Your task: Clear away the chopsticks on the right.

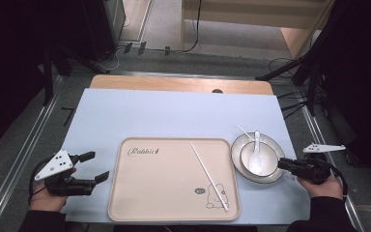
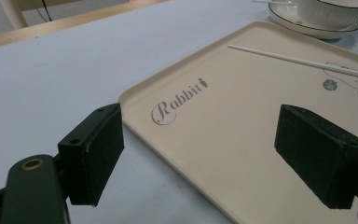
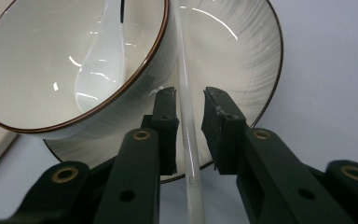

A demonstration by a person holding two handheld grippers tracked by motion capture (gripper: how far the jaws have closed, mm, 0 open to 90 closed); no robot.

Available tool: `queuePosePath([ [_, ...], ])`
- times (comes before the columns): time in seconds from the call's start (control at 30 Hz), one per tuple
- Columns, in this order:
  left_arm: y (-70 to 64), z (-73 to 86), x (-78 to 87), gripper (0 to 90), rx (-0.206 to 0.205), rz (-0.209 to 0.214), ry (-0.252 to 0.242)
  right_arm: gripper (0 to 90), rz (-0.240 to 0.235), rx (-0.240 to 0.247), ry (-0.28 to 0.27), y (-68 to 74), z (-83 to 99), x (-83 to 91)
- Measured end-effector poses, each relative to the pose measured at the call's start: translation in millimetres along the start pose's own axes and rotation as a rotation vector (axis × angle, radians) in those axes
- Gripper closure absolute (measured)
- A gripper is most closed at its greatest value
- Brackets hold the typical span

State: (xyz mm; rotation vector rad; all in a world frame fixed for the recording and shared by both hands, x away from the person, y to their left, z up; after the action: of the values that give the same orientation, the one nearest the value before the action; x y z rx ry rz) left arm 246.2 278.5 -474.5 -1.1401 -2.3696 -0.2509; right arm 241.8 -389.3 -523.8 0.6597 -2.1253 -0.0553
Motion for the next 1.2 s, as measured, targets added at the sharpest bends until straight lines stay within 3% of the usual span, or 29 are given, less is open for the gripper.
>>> queuePosePath([
  [0.27,-0.1,-0.1,0.0,16.3,-0.001,-0.001,0.002,83.0,-0.036,0.003,0.069,-2.4,-5.1,-16.1],
  [0.5,-0.1,-0.1,0.0,16.3,0.000,-0.003,-0.001,84.2,-0.046,-0.018,0.078,-4.8,-8.2,-16.1],
  [0.6,0.4,-0.1,0.5,16.3,-0.001,-0.007,-0.003,84.4,-0.043,-0.032,0.062,-5.9,-10.1,-10.7],
  [0.77,0.9,-0.2,1.3,16.3,-0.001,-0.010,-0.004,84.6,-0.027,-0.105,0.040,-9.1,-14.3,-1.6],
  [1.0,1.1,-0.1,1.6,16.3,0.000,-0.011,-0.003,84.7,-0.007,-0.133,0.002,-5.9,-20.9,8.7],
  [1.2,1.1,-0.1,1.7,16.3,0.001,-0.012,-0.002,84.8,0.005,-0.194,-0.069,-4.3,-26.0,23.3],
])
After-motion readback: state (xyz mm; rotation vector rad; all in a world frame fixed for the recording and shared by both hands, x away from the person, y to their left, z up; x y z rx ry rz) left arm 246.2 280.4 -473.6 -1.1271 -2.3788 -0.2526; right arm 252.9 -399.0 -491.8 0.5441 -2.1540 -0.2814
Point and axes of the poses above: each handheld gripper's, and its own axes: x roughly backward along the jaws, z roughly out of its underside, y roughly to its left, the point moved 2 cm from there along -x, roughly forward along the jaws, and after that the axes turned 2 degrees about y, right-handed, at the moved point
